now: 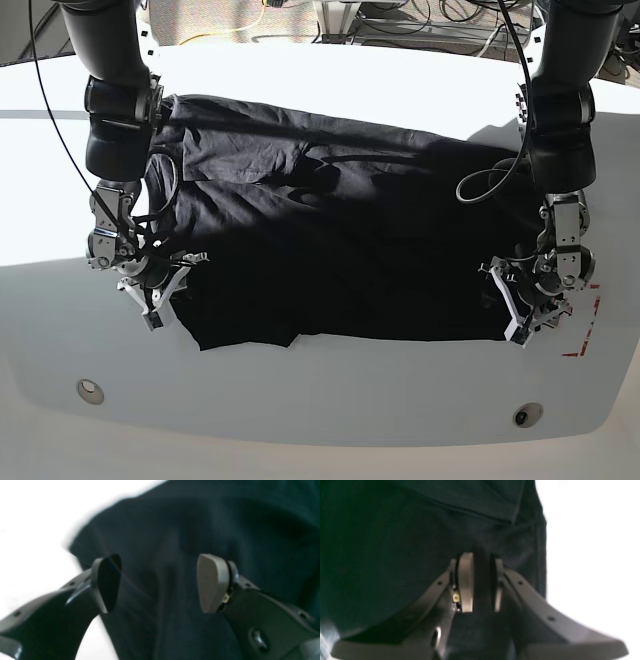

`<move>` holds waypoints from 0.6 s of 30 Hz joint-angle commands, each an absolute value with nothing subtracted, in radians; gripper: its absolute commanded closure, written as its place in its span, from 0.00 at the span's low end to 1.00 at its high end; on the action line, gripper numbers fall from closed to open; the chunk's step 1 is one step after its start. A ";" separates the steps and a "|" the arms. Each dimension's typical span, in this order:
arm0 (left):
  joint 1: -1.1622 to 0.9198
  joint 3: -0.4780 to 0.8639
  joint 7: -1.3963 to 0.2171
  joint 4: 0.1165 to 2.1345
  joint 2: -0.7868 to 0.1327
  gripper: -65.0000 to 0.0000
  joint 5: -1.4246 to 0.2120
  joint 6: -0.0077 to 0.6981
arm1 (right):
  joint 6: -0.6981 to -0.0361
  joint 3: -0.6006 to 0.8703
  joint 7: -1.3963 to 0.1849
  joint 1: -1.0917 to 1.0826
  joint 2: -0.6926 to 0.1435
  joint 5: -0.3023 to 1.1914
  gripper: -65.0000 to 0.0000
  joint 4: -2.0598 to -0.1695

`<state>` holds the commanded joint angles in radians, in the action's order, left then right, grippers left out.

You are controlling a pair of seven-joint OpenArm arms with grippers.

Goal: Layout the t-shirt on the table in an organized manner, then fold the t-shirt properly
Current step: 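Lower both grippers and grasp the t-shirt's opposite side edges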

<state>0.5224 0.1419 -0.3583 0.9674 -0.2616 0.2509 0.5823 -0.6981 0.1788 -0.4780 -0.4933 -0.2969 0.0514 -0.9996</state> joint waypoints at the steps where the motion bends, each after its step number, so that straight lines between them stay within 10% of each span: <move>1: 0.506 0.142 -0.374 1.012 -0.262 0.31 0.251 0.582 | -0.698 0.179 -0.512 -0.464 -0.295 0.064 0.82 -1.069; 7: 0.401 0.143 -0.450 1.247 -0.263 0.31 0.249 0.584 | -0.698 0.179 -0.697 -0.315 -0.289 0.124 0.80 -1.425; 18: 0.197 0.226 -0.664 1.587 -0.295 0.30 -0.001 0.698 | -0.698 0.303 -0.869 -0.022 -0.165 0.140 0.45 -1.860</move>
<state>0.1972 0.2263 -0.6636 1.5873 -0.2954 -0.0008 0.6981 -0.6981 0.3030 -0.8692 -0.0222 -0.1649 0.1404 -1.8604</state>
